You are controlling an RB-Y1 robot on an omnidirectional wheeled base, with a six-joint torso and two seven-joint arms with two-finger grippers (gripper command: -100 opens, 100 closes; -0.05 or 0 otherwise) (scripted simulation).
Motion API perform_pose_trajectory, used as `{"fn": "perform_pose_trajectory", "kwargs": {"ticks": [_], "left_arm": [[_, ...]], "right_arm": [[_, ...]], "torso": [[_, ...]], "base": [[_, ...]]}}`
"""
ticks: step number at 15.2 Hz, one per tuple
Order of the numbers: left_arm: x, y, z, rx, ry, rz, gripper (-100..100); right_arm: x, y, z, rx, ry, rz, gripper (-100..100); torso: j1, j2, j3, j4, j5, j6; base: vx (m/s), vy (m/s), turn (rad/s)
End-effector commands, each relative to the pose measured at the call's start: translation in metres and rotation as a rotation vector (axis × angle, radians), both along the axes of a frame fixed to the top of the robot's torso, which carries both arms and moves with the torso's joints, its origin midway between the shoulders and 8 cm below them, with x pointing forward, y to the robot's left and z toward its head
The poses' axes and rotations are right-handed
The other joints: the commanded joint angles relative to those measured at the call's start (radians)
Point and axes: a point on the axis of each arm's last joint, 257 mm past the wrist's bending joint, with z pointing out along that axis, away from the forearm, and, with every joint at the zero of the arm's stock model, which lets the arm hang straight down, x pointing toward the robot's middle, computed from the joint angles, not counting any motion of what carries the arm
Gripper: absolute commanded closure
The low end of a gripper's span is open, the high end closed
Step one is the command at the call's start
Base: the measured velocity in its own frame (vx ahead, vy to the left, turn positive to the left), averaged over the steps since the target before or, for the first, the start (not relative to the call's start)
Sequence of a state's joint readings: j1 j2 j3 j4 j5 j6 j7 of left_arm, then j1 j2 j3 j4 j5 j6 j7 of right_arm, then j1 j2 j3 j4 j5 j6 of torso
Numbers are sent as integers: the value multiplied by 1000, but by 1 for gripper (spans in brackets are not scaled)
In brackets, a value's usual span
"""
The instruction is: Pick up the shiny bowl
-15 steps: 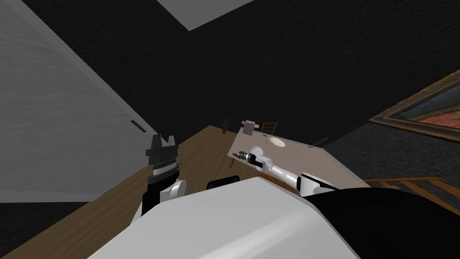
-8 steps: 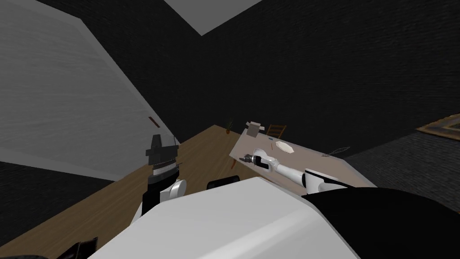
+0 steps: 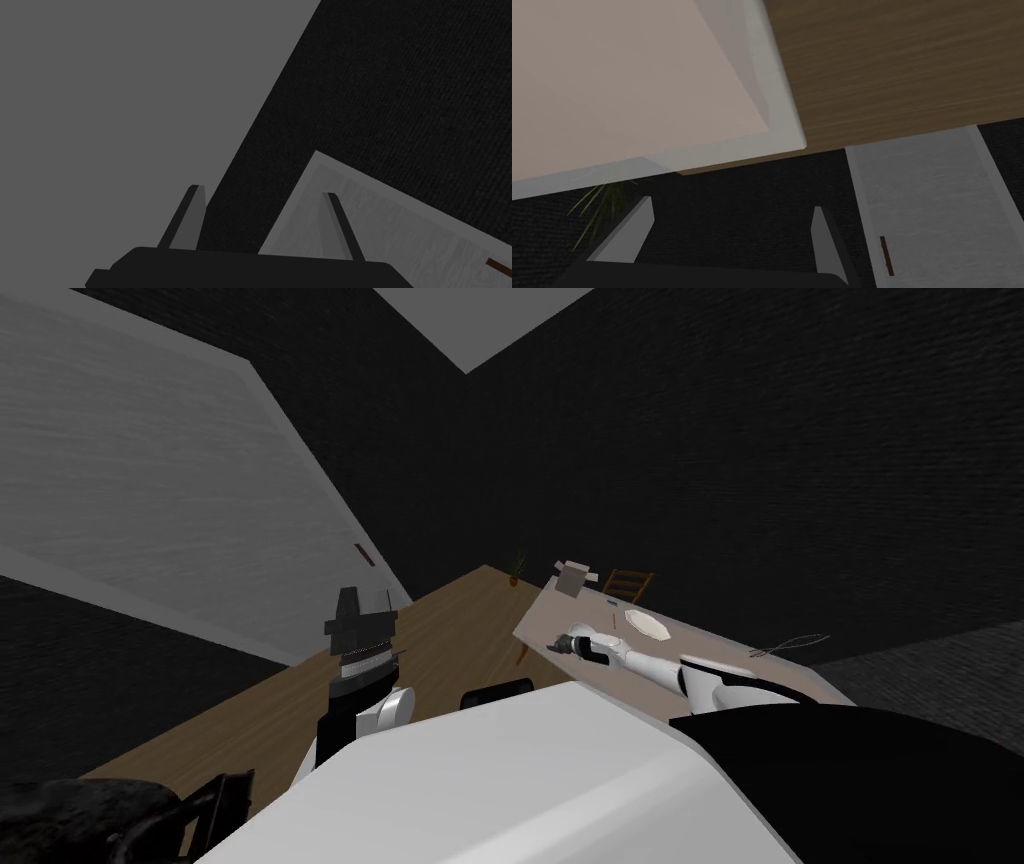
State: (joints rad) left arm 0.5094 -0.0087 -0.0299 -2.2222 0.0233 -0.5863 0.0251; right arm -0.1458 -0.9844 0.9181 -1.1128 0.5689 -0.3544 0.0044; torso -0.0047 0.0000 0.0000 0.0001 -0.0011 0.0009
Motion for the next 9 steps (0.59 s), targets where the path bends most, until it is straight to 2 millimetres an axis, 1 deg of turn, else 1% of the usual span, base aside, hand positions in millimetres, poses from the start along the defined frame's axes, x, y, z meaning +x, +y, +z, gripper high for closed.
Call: {"fn": "perform_pose_trajectory", "kwargs": {"ticks": [1,2,3,4,5,6,7,8,9], "left_arm": [[0,0,0,0,0,0,0],[0,0,0,0,0,0,0],[0,0,0,0,0,0,0],[0,0,0,0,0,0,0],[0,0,0,0,0,0,0],[0,0,0,0,0,0,0],[0,0,0,0,0,0,0],[0,0,0,0,0,0,0],[0,0,0,0,0,0,0]], "right_arm": [[-14,-37,-12,-97,37,13,-100],[-15,-39,-13,-101,39,10,-100],[-26,-66,-18,-174,62,25,-100],[-31,-73,-22,-187,74,21,-100],[-41,-101,-25,-257,97,29,-100],[-47,-104,-28,-264,111,33,-100],[-47,-104,-28,-264,111,33,-100],[-64,-131,-34,-333,147,47,-100],[-64,-131,-34,-333,147,48,-100]], "torso": [[0,0,0,0,0,0],[0,0,0,0,0,-1],[0,0,0,0,0,-1],[-1,0,0,0,0,-1],[-2,0,0,0,0,-1],[-2,0,0,0,0,-1],[-2,0,0,0,0,-1],[-2,0,0,0,0,0],[-1,0,0,0,0,-1]], "base": [[-4,-29,178],[-5,-46,228],[-5,-67,268],[-9,-69,247],[-7,-69,287],[-5,-71,200],[-6,-52,27],[-2,-44,150],[-5,-43,164]]}}
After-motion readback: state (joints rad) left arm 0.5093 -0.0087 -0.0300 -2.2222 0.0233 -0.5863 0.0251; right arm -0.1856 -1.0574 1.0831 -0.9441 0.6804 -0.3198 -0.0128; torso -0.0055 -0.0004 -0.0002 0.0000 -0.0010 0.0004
